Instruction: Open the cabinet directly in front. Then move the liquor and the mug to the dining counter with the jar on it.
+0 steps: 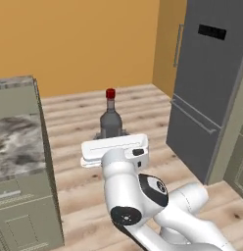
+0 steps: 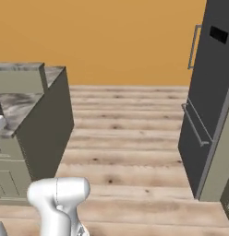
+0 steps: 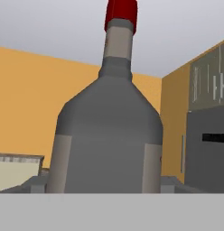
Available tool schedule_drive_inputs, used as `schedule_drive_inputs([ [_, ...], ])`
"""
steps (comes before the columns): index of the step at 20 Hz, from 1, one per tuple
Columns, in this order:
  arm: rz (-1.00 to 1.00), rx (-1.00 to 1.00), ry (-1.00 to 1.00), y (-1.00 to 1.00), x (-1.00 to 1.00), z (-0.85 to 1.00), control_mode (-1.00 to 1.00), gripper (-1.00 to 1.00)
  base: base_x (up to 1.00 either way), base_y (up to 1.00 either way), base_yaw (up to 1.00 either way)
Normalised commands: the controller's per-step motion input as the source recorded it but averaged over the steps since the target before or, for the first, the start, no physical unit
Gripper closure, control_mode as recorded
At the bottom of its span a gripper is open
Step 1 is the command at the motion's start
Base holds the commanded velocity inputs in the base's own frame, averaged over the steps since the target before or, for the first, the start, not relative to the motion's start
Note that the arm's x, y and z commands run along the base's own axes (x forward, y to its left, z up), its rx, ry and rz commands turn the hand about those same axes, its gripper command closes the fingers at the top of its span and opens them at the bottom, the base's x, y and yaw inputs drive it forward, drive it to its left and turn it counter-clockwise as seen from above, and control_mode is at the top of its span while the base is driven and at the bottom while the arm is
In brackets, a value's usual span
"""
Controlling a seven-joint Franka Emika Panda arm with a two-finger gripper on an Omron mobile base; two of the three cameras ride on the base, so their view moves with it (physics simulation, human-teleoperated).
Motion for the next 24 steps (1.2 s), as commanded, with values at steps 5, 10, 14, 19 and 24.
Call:
schedule_drive_inputs([
  [5,0.00,0.00,0.00,0.00,0.00,0.00,1.00,1.00,1.00,-0.47,0.01],
  [10,0.00,0.00,0.00,0.00,0.00,0.00,1.00,1.00,1.00,-0.94,-0.05],
  [14,0.00,0.00,0.00,0.00,0.00,0.00,1.00,1.00,1.00,-0.33,0.00],
  [19,0.00,0.00,0.00,0.00,0.00,0.00,1.00,1.00,1.00,-0.05,0.00],
  [24,0.00,0.00,0.00,0.00,0.00,0.00,1.00,1.00,1.00,0.00,0.01],
])
